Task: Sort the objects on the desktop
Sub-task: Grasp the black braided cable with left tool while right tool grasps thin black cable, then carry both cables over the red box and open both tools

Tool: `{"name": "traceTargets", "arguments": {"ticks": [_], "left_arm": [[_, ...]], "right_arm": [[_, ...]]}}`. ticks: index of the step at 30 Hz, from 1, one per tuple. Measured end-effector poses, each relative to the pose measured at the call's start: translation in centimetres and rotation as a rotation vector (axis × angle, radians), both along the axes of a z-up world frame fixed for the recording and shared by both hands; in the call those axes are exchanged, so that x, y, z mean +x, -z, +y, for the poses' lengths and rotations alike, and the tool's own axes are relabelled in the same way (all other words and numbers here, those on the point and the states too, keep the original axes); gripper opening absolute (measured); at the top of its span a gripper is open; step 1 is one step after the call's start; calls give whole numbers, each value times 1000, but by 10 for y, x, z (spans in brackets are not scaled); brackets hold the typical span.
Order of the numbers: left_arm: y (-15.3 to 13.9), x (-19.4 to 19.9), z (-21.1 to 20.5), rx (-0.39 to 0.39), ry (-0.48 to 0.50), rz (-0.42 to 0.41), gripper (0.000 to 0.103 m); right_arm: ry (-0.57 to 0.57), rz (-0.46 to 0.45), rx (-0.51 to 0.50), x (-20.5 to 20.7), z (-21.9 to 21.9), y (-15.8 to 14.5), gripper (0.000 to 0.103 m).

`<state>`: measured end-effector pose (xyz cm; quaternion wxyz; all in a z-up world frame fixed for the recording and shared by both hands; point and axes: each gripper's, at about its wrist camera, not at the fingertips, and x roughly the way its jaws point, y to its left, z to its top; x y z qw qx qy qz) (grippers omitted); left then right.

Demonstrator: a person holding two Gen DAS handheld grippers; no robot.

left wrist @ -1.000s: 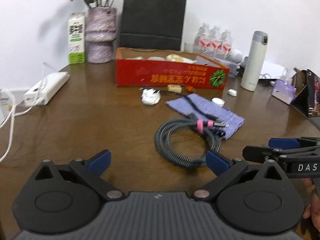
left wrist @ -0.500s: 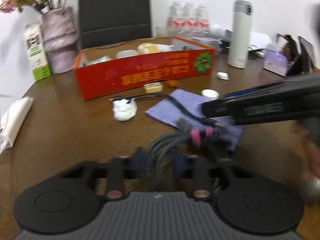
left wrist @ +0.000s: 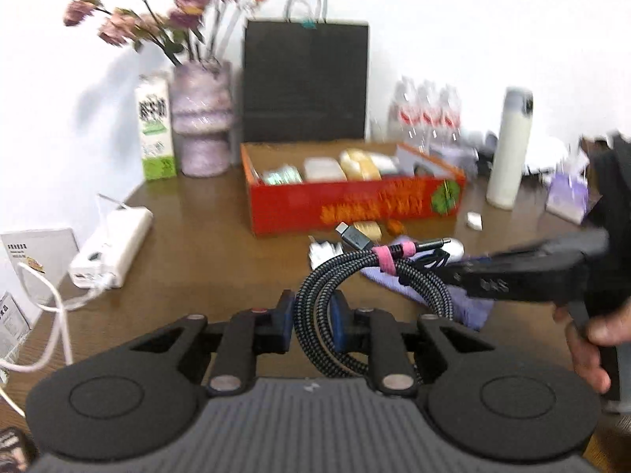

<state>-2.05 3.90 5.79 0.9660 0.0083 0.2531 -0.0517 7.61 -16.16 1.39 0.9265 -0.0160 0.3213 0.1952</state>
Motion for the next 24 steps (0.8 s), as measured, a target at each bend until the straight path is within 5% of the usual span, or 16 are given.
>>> {"name": "traceTargets", "arguments": {"ticks": [7,15,19,20,21,24], "left_arm": [[-14,-20,14,-38,-50,-30,20],[-11,-35,15,-64,-31,-17,20],[1,-37,12,-80,-19,19,20],[3,-36,12,-81,-21,29,20],[5,-36,12,-80,-23,36,20],[9,-37,12,-66,-21,36,20]], "right_arm": [[-1,-65,83,-58,-16,-44,0],[19,-59,67,-132,-44,-43,1],[18,-30,-6,-125,-32,-28,24],[1,-33,0,-120,-28,-23,40],[-8,-23,5,-112,-23,-18,45],[4,-18,-28,-84,-3,-1,48]]}}
